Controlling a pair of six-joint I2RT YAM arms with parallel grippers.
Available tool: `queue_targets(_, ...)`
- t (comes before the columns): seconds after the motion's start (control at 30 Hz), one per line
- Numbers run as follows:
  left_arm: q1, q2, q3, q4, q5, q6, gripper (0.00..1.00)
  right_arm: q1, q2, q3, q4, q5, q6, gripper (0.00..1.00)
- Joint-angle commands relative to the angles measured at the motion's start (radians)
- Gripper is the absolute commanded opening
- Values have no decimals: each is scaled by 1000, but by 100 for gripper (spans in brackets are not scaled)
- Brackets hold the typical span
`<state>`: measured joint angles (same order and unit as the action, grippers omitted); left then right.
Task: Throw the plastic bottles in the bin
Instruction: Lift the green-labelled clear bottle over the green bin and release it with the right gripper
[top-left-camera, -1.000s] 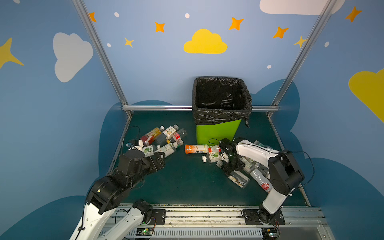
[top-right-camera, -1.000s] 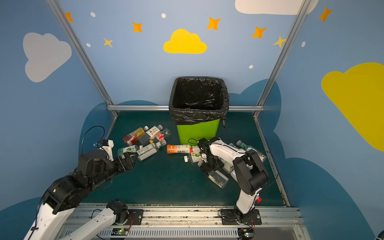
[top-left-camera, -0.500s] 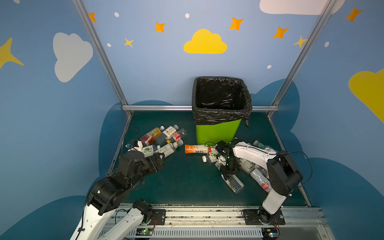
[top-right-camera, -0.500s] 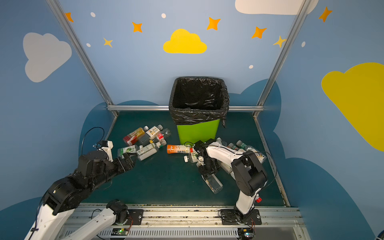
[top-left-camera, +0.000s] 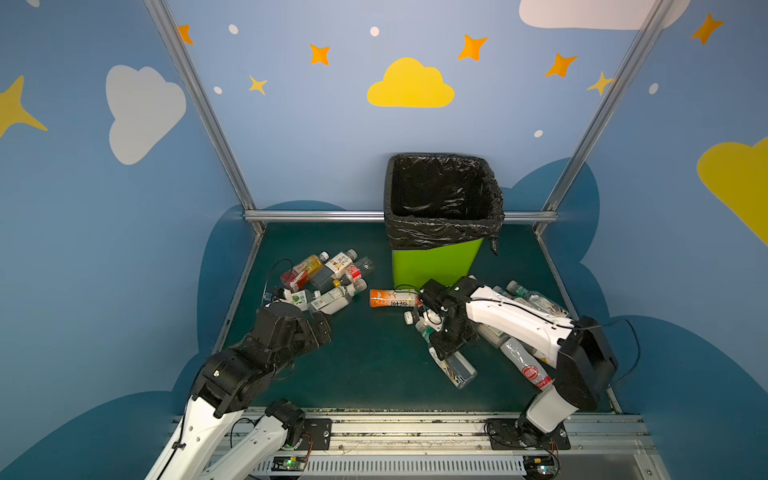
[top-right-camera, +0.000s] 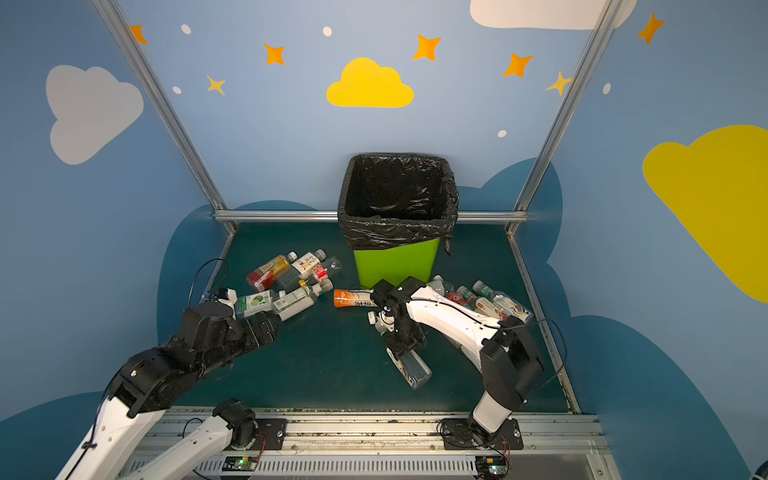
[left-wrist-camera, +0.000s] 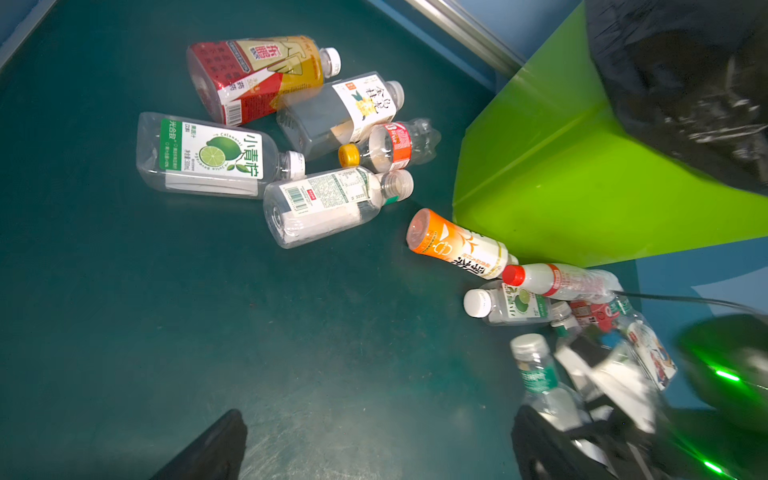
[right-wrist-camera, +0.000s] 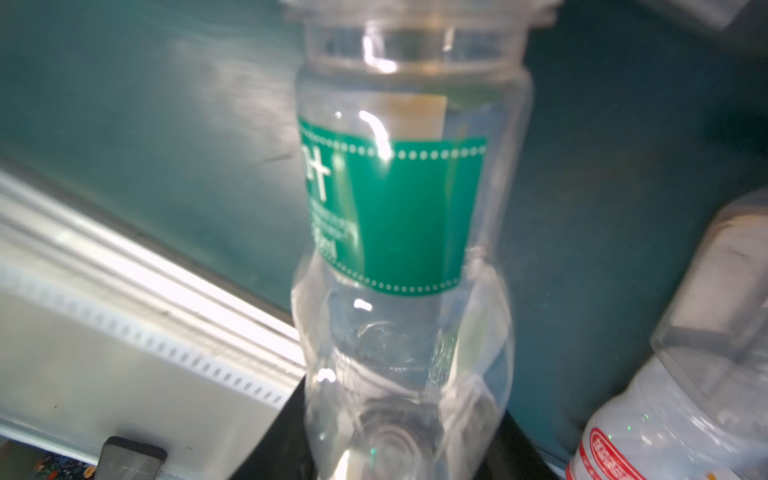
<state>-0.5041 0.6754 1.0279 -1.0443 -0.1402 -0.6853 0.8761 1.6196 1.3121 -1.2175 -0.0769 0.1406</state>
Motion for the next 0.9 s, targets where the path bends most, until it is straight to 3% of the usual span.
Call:
queue_targets(0.0,5,3,-10,2,-2,-3,100,74,-59,79,-87,-31,26,45)
queue_targets(0.27,5,27,-11,25,-15,13,100,354,-112,370,0,-144,-102,46)
queue_targets(0.43,4,51,-5,50,-7,20,100,416,-150,517,217,34,-198,41)
queue_targets(0.57,5,67,3,58,-5,24,100,428,-268,465,557,241,-331,41)
queue_targets(0.73,4,86,33,49,-15,42,100,356,-352,385,1047,515,-613,43)
queue_targets(0.8,5,99,47,44,-19,51,100,240,-312,459,1078,535,-609,43)
queue_targets(0.87,6,116,62,39,-18,60,100,78,-225,602,971,512,-519,42)
